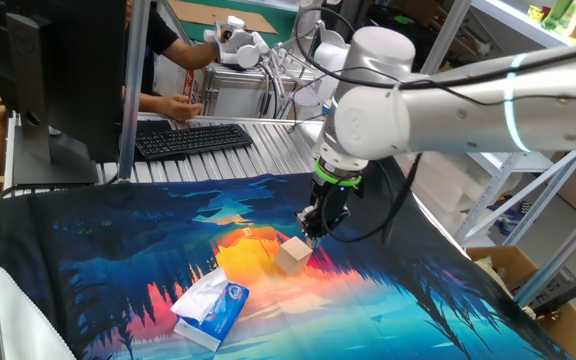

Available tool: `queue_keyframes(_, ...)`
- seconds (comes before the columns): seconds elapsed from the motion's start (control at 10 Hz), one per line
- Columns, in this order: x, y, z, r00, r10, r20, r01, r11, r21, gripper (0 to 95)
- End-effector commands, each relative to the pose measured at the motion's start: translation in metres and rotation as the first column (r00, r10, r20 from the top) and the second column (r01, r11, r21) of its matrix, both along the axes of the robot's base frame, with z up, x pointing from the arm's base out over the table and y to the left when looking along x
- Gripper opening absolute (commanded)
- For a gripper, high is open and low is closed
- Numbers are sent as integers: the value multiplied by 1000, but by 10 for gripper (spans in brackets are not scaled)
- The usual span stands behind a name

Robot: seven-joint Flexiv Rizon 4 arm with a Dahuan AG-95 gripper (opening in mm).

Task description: Pick up one small block

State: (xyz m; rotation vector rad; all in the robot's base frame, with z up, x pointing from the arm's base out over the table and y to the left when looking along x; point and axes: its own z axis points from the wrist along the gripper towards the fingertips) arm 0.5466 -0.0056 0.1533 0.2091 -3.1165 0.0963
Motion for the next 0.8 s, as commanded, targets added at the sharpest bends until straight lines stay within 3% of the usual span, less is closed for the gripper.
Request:
queue_keyframes(0.1,17,-5,-1,1000,-8,-19,7,1000,-3,0)
queue_keyframes(0.6,52,-24,-2,999,-45,-29,45,999,-4,0)
queue_keyframes(0.8,60,-28,-6,993,-112,-25,112,994,2,0)
